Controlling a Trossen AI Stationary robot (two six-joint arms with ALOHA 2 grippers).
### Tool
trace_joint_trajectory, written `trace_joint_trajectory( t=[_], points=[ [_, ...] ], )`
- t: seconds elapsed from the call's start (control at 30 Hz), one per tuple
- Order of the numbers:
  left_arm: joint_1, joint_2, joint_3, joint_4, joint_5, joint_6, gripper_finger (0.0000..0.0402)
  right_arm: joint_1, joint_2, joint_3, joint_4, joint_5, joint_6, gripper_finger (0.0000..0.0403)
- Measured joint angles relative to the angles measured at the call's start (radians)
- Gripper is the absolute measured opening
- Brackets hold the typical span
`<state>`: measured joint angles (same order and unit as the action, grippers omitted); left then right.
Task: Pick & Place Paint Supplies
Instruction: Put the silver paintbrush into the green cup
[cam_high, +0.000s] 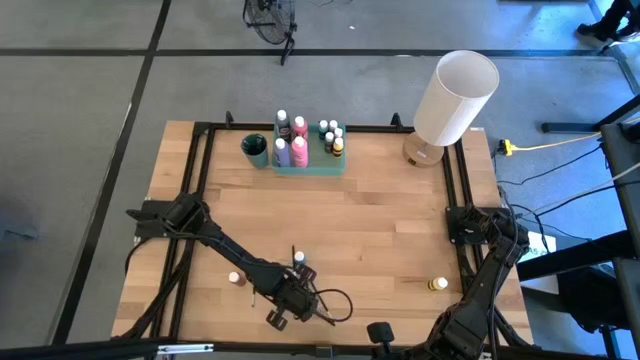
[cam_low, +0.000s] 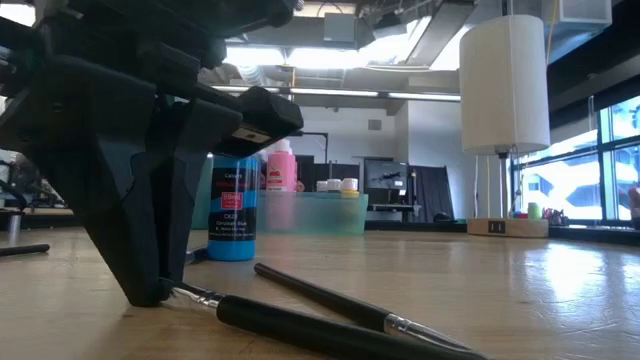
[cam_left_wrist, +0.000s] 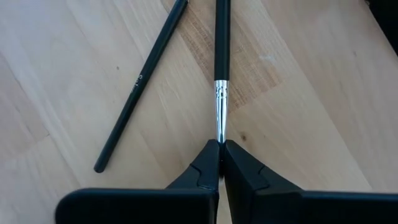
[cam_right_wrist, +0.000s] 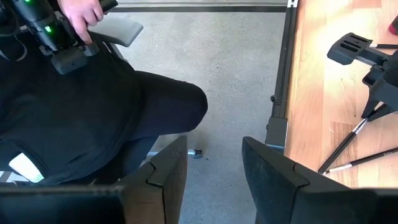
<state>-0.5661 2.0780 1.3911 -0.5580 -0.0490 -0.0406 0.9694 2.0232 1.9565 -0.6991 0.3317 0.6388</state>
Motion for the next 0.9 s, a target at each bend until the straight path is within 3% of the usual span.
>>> trace_joint_trajectory(
  t=[0.2, 0.9],
  points=[
    [-0.022, -0.010, 0.004, -0.019, -0.057, 0.000, 0.0003, 0.000, 0.000, 0.000, 0.000, 0.000, 0.000, 0.0157],
    [-0.133, -0.008, 0.251, -0.410, -0.385, 0.016, 0.0002, 0.000, 0.000, 0.000, 0.000, 0.000, 0.000, 0.0157]
  ],
)
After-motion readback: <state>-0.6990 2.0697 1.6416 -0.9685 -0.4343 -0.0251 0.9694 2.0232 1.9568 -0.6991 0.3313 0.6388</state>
